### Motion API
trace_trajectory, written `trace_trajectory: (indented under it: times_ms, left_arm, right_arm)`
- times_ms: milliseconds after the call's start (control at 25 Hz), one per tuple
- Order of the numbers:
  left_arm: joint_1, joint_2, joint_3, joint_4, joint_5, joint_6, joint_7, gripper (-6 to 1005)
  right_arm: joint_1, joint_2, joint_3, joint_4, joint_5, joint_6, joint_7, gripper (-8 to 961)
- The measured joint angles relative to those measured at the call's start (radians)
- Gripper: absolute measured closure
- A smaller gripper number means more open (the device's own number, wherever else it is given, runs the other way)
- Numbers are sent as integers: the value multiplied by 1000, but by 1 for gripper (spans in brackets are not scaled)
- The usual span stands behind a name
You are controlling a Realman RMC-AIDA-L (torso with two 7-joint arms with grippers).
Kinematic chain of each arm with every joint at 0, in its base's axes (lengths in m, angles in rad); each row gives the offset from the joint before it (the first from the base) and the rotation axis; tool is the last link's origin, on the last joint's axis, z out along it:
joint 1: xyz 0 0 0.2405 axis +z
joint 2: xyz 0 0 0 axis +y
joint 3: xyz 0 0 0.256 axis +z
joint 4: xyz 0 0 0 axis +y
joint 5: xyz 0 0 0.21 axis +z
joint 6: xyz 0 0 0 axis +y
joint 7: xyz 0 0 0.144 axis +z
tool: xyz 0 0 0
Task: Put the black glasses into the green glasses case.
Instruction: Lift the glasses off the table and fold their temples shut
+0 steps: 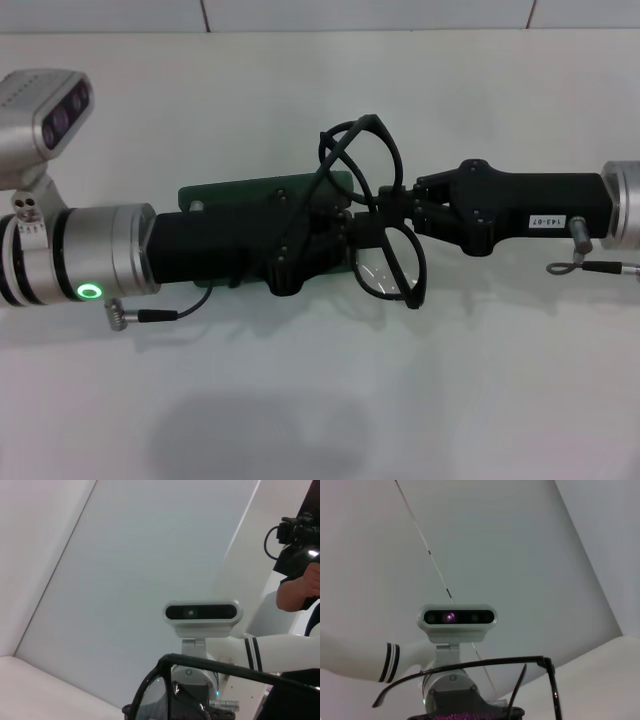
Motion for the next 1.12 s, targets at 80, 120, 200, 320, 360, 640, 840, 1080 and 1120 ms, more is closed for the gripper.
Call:
trace_trajectory:
  times_ms: [80, 120, 200, 320, 360, 640, 840, 1080, 1120]
  left_arm:
    - [0, 3, 0, 0, -1, 1, -7, 993]
    - [1, 4, 0, 0, -3, 1, -11, 992]
    - [4, 5, 0, 0, -11, 1, -15, 992]
    - [5, 5, 0, 0, -20, 0, -16, 992]
    - [4, 4, 0, 0, -21, -1, -16, 991]
    - [0, 1, 0, 0, -25, -7, -11, 990]
    - [-1, 0, 0, 0, -27, -9, -10, 989]
    - [4, 8, 2, 0, -34, 14, -25, 988]
    - [4, 11, 3, 0, -34, 20, -29, 988]
  right_arm:
    - [-1, 0, 2, 0, 2, 0, 0, 891]
    - [-1, 0, 3, 0, 3, 0, 1, 891]
    - [-1, 0, 3, 0, 2, 0, 2, 891]
    - [-1, -1, -1, 0, 1, 1, 2, 891]
    - [-1, -1, -1, 0, 1, 0, 2, 890]
    - [0, 0, -1, 0, 0, -19, -1, 890]
    - [-3, 0, 1, 0, -1, -22, -1, 890]
    - [-49, -15, 73, -24, 7, -27, -3, 890]
    - [-68, -21, 90, -42, 6, -30, -4, 890]
